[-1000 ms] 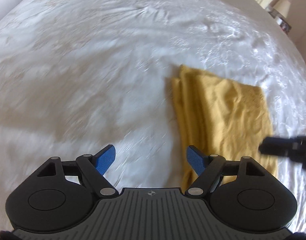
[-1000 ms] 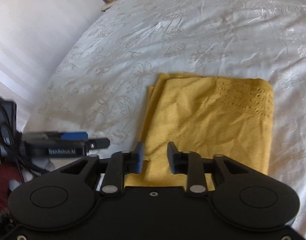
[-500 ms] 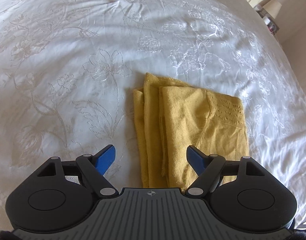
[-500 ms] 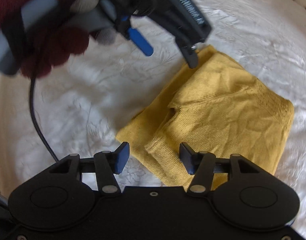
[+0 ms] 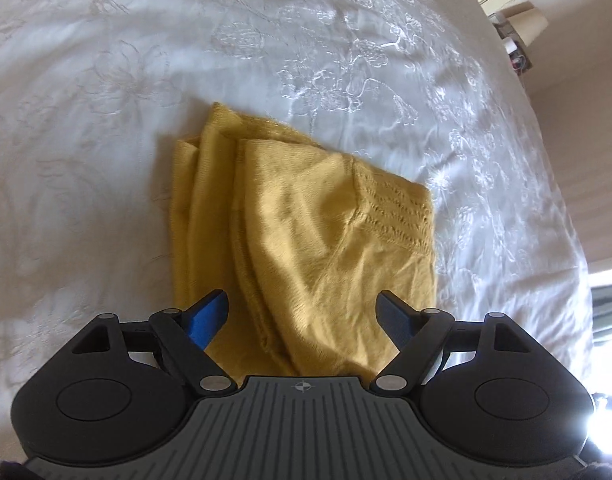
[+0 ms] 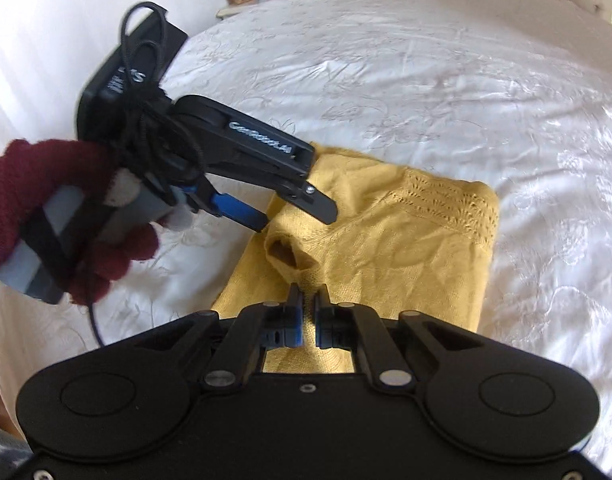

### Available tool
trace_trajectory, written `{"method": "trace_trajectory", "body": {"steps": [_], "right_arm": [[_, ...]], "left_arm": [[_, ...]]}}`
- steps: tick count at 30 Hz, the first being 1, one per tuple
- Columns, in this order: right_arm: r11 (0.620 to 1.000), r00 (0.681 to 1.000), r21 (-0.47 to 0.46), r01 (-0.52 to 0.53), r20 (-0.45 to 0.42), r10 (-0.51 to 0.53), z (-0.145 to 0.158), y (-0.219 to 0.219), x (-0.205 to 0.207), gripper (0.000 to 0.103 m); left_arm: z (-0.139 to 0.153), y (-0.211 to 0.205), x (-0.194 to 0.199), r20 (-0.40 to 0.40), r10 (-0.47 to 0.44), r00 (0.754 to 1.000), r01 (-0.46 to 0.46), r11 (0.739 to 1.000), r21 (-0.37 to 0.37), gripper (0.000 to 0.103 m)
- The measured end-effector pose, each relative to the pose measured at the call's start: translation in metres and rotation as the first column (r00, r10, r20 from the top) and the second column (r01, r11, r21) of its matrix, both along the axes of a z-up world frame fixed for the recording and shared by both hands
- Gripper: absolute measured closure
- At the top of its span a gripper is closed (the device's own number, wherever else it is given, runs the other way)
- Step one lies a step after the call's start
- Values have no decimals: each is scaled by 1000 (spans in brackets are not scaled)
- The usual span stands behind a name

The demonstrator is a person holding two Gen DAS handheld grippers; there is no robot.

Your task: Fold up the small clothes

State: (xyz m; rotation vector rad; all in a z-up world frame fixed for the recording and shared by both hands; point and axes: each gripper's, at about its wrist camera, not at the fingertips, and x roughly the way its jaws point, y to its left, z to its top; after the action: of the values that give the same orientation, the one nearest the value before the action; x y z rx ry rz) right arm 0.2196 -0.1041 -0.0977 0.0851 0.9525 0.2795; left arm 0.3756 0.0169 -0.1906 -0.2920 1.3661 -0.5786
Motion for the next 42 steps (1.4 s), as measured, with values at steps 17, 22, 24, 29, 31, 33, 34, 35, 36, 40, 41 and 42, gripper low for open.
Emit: {"method": "trace_trajectory", "body": {"steps": [17, 22, 24, 29, 31, 33, 34, 35, 36, 40, 41, 42], "right_arm": [[998, 1000, 57, -24, 12, 23, 0, 12, -9, 93], [992, 995, 78, -96, -2, 97, -11, 35, -4, 92], [988, 990, 74, -133, -34, 136, -26, 49, 3, 92], [981, 965, 32, -193, -177, 195, -71, 77, 20, 81], [978, 962, 60, -200, -179, 208, -69, 76, 18, 79], [974, 966, 110, -200, -142, 214, -56, 66, 13, 60], [970, 969, 141, -197, -123, 215, -49, 59, 10, 54], [967, 973, 169, -188, -99, 206, -40, 50, 8, 47], [967, 979, 189, -172, -73, 188, -32, 40, 7, 44], [975, 997, 212, -71, -12, 75, -15, -1, 17, 22], [974, 998, 222, -52, -16, 56, -15, -10, 24, 20], [974, 999, 225, -36, -22, 42, -17, -13, 30, 18]], "left_arm": [[25, -14, 9, 226, -150, 962, 136, 988, 77, 91], [34, 7, 5, 276, -159, 948, 133, 985, 112, 91], [19, 11, 9, 254, -164, 953, 123, 978, 167, 91], [-19, 27, 18, 173, -90, 981, 53, 978, 204, 76], [-19, 36, 21, 164, -35, 986, 5, 984, 177, 67], [-13, 43, 24, 185, -6, 983, -19, 991, 136, 60], [-7, 44, 25, 207, -1, 978, -26, 991, 128, 54], [0, 43, 25, 238, -2, 971, -29, 991, 127, 52], [9, 41, 25, 280, -12, 960, -24, 992, 125, 46], [28, 20, 26, 355, -86, 931, 45, 991, 123, 36], [28, 12, 26, 354, -102, 930, 64, 991, 119, 35], [27, 5, 25, 352, -115, 929, 80, 990, 114, 35]]}}
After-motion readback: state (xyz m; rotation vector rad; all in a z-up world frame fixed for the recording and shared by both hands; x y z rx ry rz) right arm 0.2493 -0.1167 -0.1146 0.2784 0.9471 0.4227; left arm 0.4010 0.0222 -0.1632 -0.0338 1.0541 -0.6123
